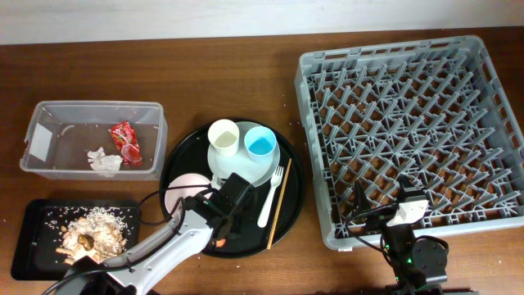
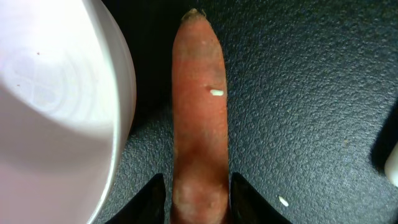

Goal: Sort waste into correct bins and load items into the dishwasher rack
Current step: 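Grasp the carrot with the left gripper, then carry the carrot with the left gripper onto the black tray and release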

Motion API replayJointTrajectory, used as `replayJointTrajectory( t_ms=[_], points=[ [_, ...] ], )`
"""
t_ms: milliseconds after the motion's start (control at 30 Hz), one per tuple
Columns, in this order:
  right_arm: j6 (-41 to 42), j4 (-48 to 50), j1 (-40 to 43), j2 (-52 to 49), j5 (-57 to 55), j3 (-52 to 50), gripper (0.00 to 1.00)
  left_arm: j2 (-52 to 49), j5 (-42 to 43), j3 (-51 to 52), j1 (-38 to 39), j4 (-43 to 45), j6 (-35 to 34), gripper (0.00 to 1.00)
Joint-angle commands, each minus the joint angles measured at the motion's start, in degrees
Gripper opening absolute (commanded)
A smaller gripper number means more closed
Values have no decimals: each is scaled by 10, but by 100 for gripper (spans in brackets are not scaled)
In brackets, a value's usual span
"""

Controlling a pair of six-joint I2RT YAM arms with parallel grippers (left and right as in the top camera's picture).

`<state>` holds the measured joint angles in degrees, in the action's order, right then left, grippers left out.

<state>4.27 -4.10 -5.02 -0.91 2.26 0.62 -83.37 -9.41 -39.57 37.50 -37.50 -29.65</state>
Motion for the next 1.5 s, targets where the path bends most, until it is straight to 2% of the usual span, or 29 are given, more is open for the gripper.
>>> replayJointTrajectory(
  t_ms=[0,33,200,333,500,600,667,700,767,833,900,933,1000,1033,1067,1233,1400,1467],
  points=[
    [0,-2,3,4,-1,-3,99,-4,2,3,1,7,-8,34],
    [0,-2,3,4,-1,-3,99,-4,6,3,1,6,-7,34],
    [0,-2,3,4,-1,-3,99,-4,13,3,1,6,-7,18],
    [0,-2,3,4,-1,-3,99,-4,41,-11,1,-2,-3,17],
    [0,-2,3,4,-1,-3,99,-4,40,-150,1,-133,-3,14],
    [0,-2,3,4,-1,-3,99,-3,37,-229,1,-189,-3,9],
    [0,-2,3,4,-1,-3,99,16,-36,-277,-9,-238,-22,1],
    [0,-2,3,4,-1,-3,99,37,-76,-289,-30,-253,-58,0],
    [0,-2,3,4,-1,-3,99,103,-123,-289,-122,-261,-82,0],
    [0,-2,3,4,-1,-3,99,146,-130,-289,-228,-268,-90,0],
    [0,-2,3,4,-1,-3,99,172,-129,-286,-343,-292,-150,8],
    [0,-2,3,4,-1,-3,98,175,-130,-280,-384,-291,-157,8],
    [0,-2,3,4,-1,-3,99,175,-148,-256,-453,-290,-174,8],
    [0,-2,3,4,-1,-3,99,175,-158,-233,-486,-288,-207,8],
    [0,-2,3,4,-1,-3,99,175,-159,-207,-512,-275,-222,2],
    [0,-2,3,4,-1,-3,99,175,-127,-56,-597,-139,-222,0],
    [0,-2,3,4,-1,-3,99,175,-47,4,-642,-64,-222,3],
    [0,-2,3,4,-1,-3,99,175,-24,4,-642,-50,-222,9]
  ],
)
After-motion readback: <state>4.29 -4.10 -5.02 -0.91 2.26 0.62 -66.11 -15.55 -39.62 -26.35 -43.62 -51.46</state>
